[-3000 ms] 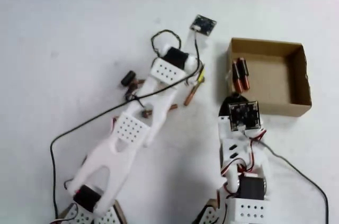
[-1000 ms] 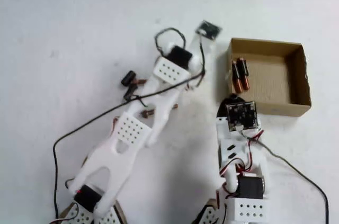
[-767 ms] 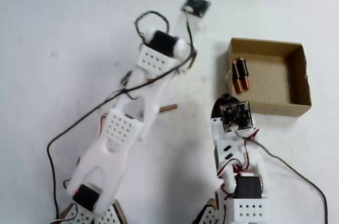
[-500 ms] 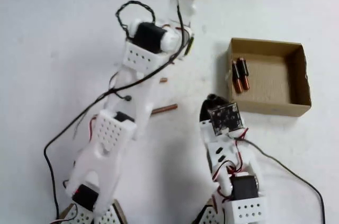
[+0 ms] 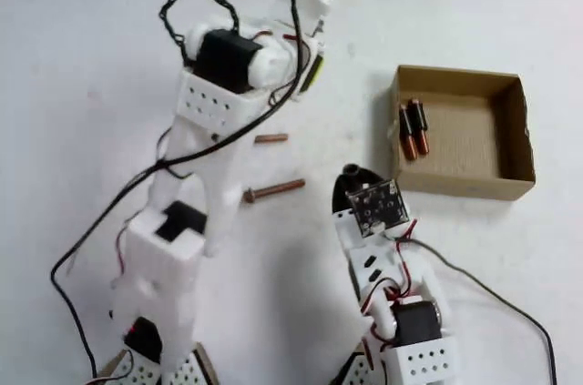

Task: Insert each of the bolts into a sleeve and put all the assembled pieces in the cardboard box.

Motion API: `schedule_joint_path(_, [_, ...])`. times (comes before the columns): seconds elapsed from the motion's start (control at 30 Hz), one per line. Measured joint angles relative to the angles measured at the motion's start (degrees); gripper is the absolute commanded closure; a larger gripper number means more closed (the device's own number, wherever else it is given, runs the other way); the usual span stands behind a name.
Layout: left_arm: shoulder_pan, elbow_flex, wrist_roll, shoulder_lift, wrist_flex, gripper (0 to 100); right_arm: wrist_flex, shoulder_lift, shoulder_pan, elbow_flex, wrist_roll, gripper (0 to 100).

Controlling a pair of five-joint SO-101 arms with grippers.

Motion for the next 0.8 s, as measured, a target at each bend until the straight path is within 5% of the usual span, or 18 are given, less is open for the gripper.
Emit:
schedule_joint_path(0.63, [-1.93,46.07,-0.35,-41.14,-0.09,98,-10.81,0.00,-12.31,0.00,-4.04,98.2])
schedule_joint_path(0.8, [-2.02,59.34,-0.35,-51.96,-5.98,98,-14.42,0.00,-16.79,0.00,-4.04,98.2])
